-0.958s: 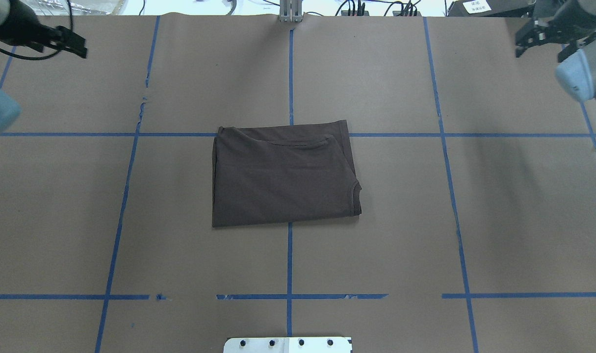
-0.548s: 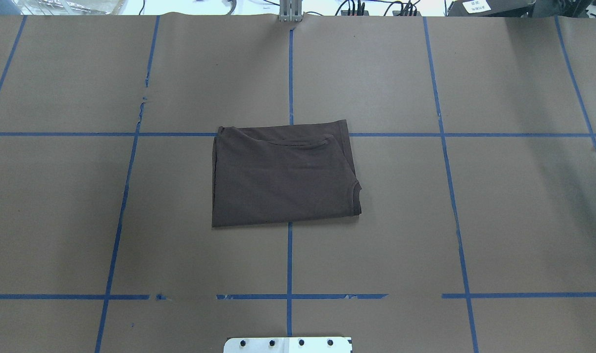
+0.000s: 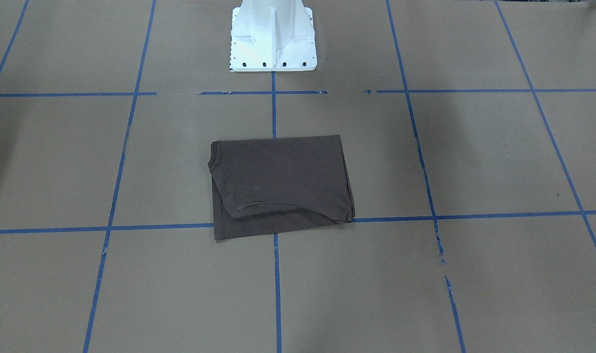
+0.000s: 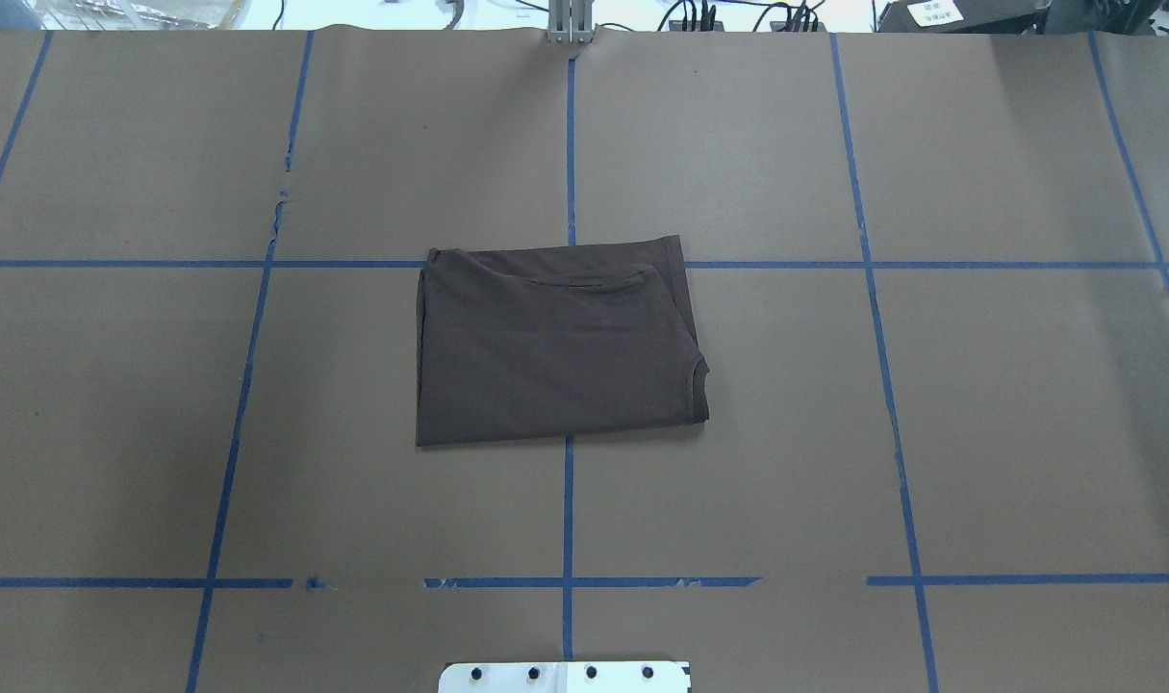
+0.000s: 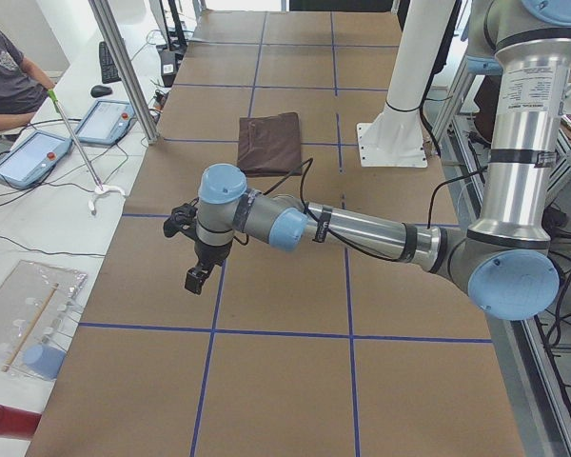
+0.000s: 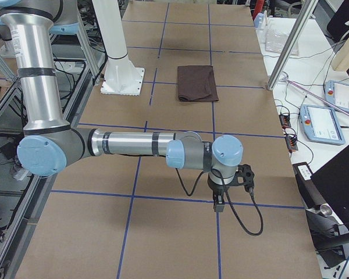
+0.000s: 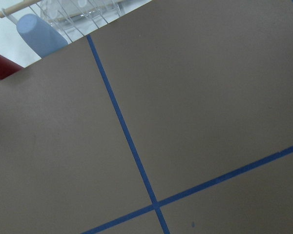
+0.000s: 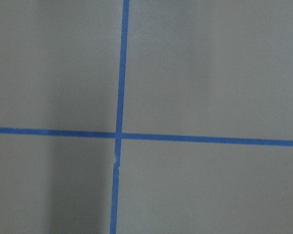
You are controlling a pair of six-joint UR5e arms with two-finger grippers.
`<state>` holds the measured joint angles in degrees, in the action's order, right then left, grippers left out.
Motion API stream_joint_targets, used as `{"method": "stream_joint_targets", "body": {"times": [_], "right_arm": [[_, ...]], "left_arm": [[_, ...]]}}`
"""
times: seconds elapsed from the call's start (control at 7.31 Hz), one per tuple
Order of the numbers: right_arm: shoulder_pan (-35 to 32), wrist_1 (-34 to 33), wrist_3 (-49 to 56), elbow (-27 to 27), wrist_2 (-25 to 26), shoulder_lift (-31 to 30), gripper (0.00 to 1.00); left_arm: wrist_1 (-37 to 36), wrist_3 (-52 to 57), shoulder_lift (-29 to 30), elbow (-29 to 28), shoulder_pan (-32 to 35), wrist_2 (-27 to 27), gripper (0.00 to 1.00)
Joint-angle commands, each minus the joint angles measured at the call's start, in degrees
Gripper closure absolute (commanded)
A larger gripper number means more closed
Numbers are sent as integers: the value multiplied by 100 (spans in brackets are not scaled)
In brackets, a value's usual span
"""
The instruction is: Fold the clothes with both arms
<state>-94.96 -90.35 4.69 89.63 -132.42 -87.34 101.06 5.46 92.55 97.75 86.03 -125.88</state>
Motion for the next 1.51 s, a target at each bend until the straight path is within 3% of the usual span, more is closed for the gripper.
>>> {"method": "stream_joint_targets", "body": {"times": [0.0,0.14,0.27,0.41,0.68,1.37], "right_arm": [[-14,97,-38,1498,-29,-1394,0],[-14,19,-64,1661,-64,-1504,0],[-5,-182,-73,1602,-256,-1445,0],[-14,-193,-73,1523,-458,-1444,0],[-14,-175,-82,1242,-495,-1435,0],[56,-131,-308,1259,-407,-1444,0]], "left_arm": [[-827,7,-201,233,20,-6,0],[-1460,42,-211,409,11,-7,0],[-1588,277,-351,289,11,-24,0],[-1589,1072,-578,262,28,-181,0],[-1336,1439,-642,-228,98,-656,0],[-1246,1396,-625,-239,222,-640,0]]}}
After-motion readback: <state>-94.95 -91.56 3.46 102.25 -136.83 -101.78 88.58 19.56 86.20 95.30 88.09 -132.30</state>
